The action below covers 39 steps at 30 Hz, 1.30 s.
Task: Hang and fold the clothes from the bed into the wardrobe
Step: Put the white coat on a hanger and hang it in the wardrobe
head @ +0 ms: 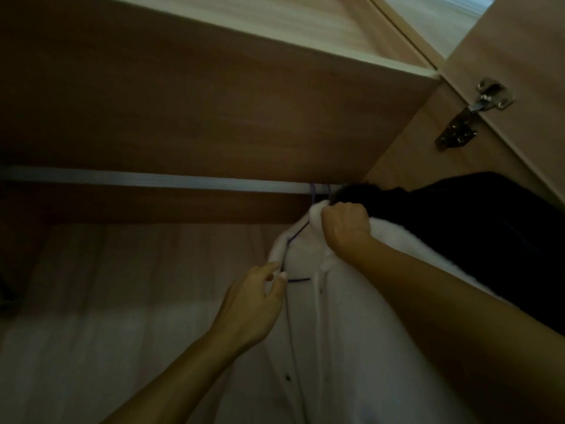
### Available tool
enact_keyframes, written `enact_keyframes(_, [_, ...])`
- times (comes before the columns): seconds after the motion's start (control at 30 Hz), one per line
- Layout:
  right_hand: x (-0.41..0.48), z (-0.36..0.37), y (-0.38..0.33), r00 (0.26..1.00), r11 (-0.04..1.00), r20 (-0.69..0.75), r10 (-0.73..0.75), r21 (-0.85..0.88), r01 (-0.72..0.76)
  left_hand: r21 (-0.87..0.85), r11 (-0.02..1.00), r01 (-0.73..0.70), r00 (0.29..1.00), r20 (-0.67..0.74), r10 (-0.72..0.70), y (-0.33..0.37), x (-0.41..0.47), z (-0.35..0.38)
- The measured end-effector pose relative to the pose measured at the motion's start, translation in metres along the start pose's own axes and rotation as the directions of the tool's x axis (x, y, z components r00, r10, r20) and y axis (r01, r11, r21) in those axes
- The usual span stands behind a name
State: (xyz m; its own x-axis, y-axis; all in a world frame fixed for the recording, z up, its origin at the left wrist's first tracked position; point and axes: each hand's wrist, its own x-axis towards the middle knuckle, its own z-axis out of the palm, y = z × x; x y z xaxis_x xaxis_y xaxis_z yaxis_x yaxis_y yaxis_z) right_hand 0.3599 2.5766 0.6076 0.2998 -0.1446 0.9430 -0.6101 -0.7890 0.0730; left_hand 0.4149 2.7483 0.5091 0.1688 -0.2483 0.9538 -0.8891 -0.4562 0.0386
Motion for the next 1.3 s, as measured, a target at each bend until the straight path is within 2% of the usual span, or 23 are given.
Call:
enact_keyframes(0.1, [-0.01,-0.004,-0.002,1.0,0.999,0.011,0.025,-0.022,-0.025,-0.021,1.0,0.016,1.0,0.012,-0.016,0.002,-0.012,-0.006])
enact_keyframes(0.2, [-0.029,-0.011,-0.012,0.993,0.999,-0.117,0.035,0.036,-0.031,-0.076,0.997,0.035,0.999,0.014,-0.034,-0.002,-0.022,-0.015])
enact_keyframes(0.27, [-0.05,-0.016,-0.022,0.976,0.996,-0.211,-0.047,0.069,0.063,-0.132,0.988,0.078,0.997,0.01,-0.077,-0.002,-0.035,-0.022])
enact_keyframes(0.33, [-0.078,-0.022,-0.032,0.965,0.976,-0.232,-0.119,0.15,0.156,-0.185,0.973,0.14,0.99,-0.002,-0.143,-0.003,-0.051,-0.028])
enact_keyframes(0.47, [-0.143,-0.029,-0.05,0.958,0.929,-0.2,-0.205,0.269,0.255,-0.211,0.953,0.219,0.973,-0.026,-0.229,-0.01,-0.09,-0.041])
enact_keyframes(0.6, [-0.198,-0.038,-0.059,0.945,0.844,-0.036,-0.324,0.44,0.306,-0.211,0.934,0.289,0.956,0.01,-0.293,-0.004,-0.135,-0.049])
enact_keyframes(0.7, [-0.232,-0.053,-0.065,0.931,0.77,0.031,-0.363,0.573,0.281,-0.206,0.911,0.357,0.934,0.061,-0.352,0.012,-0.169,-0.057])
enact_keyframes(0.9, [-0.309,-0.073,-0.059,0.955,0.58,0.009,-0.297,0.796,0.173,-0.118,0.891,0.438,0.899,0.053,-0.435,0.064,-0.246,-0.083])
enact_keyframes(1.0, [-0.352,-0.078,-0.045,0.952,0.458,-0.018,-0.304,0.874,0.163,-0.087,0.851,0.519,0.854,0.104,-0.51,0.087,-0.287,-0.097])
enact_keyframes(1.1, [-0.392,-0.082,-0.024,0.944,0.359,-0.006,-0.329,0.924,0.131,-0.034,0.836,0.548,0.828,0.161,-0.537,0.115,-0.327,-0.11])
enact_keyframes(1.3, [-0.458,-0.097,0.007,0.93,0.254,0.054,-0.364,0.966,0.043,0.113,0.843,0.526,0.833,0.133,-0.538,0.178,-0.374,-0.131])
